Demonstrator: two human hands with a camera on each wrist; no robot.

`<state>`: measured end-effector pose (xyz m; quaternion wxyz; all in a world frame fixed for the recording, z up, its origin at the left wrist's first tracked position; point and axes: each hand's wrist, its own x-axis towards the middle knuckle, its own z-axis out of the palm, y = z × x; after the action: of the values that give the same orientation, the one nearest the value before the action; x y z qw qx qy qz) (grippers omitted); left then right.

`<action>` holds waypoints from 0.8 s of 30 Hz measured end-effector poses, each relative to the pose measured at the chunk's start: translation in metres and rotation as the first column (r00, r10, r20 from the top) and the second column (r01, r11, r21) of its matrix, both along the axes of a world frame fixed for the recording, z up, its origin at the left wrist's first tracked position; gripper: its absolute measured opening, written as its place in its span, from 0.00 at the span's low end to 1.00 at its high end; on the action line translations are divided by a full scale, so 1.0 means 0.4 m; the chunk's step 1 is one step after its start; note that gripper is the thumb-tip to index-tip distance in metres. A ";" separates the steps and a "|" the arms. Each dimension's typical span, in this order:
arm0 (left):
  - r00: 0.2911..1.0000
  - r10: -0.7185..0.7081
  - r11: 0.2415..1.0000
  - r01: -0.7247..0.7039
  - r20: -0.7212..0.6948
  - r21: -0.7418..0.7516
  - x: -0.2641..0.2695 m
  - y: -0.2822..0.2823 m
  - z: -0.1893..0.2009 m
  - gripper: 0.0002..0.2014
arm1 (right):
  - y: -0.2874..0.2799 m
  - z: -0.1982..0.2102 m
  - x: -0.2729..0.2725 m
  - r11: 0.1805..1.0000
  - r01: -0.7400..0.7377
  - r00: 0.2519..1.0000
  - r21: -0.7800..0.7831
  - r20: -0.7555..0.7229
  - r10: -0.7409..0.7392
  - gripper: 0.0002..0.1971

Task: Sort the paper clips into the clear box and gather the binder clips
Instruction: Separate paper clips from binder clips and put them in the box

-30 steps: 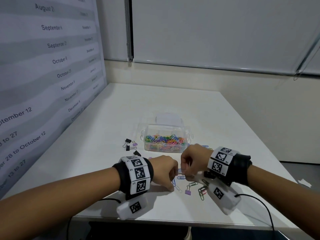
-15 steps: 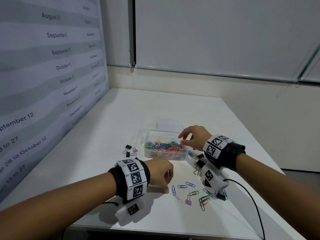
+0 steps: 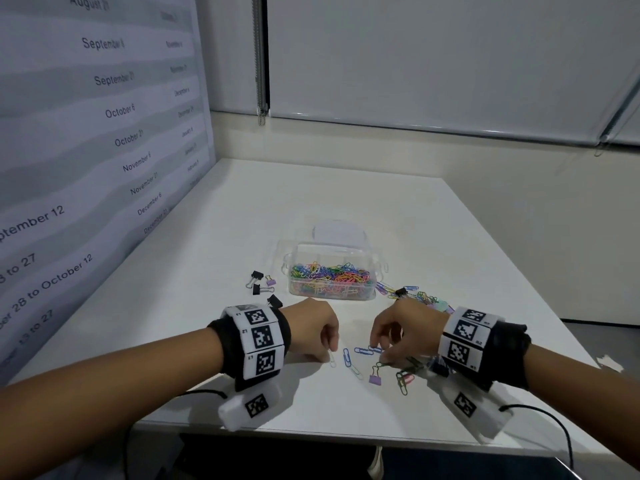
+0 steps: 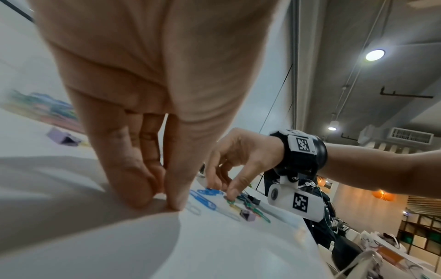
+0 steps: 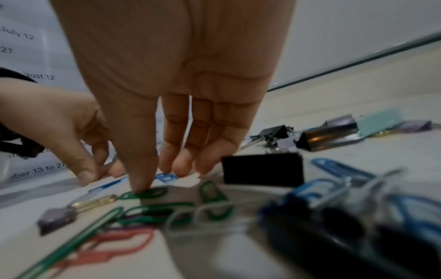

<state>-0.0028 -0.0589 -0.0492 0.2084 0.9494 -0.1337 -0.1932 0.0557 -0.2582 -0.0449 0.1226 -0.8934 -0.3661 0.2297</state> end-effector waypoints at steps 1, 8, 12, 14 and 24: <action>1.000 0.000 1.000 0.000 0.008 -0.004 -0.001 -0.011 -0.001 0.07 | 0.003 -0.005 -0.002 1.000 0.011 1.000 0.019 0.002 -0.011 0.06; 0.994 -0.073 0.995 0.067 0.077 0.074 0.002 -0.060 0.014 0.21 | 0.001 0.016 0.001 1.000 -0.012 1.000 -0.020 -0.009 0.011 0.13; 0.992 -0.103 0.992 0.096 0.076 0.086 -0.005 -0.066 0.014 0.25 | -0.005 0.007 0.000 0.999 0.026 0.999 -0.024 -0.027 -0.026 0.13; 0.991 -0.101 0.993 0.095 0.091 0.064 -0.009 -0.077 0.009 0.25 | 0.001 -0.005 -0.002 0.999 0.047 0.999 -0.002 -0.015 -0.047 0.08; 0.990 -0.093 0.996 0.094 0.106 -0.001 -0.013 -0.089 0.001 0.11 | 0.000 0.002 -0.002 0.999 0.033 0.999 -0.029 -0.005 -0.033 0.08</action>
<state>-0.0082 -0.0944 -0.0489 0.1947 0.9503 -0.1896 -0.1516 0.0550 -0.2580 -0.0440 0.1142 -0.9004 -0.3478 0.2353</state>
